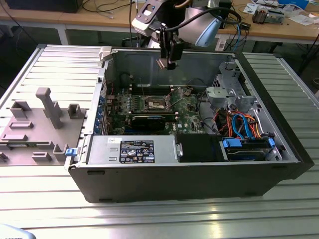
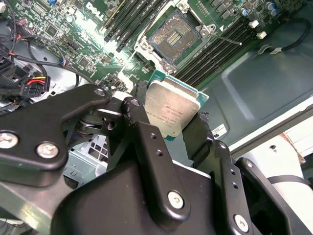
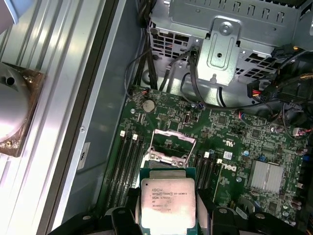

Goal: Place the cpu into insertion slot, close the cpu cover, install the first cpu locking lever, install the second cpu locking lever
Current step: 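Place the cpu into insertion slot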

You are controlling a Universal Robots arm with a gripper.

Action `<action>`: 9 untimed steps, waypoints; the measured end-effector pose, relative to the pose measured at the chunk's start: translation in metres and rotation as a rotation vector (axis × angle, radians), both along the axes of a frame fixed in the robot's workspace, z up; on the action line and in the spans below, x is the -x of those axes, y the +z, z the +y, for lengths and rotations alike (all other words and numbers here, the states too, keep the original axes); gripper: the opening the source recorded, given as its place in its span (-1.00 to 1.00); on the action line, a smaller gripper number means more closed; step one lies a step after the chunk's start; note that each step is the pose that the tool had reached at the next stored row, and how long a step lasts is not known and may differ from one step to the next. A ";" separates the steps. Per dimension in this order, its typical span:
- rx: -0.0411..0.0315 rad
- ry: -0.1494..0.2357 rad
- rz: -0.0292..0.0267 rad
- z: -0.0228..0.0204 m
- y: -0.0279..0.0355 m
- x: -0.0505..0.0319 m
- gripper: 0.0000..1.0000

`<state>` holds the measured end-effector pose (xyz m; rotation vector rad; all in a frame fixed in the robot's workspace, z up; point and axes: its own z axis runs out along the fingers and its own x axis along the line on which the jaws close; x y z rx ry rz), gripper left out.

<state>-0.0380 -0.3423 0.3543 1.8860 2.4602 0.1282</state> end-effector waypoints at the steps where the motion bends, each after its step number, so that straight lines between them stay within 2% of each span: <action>1: 0.0000 -0.001 0.0000 0.0000 0.0000 0.0000 0.09; 9: 0.0000 -0.011 0.0000 0.0000 0.0000 0.0000 0.09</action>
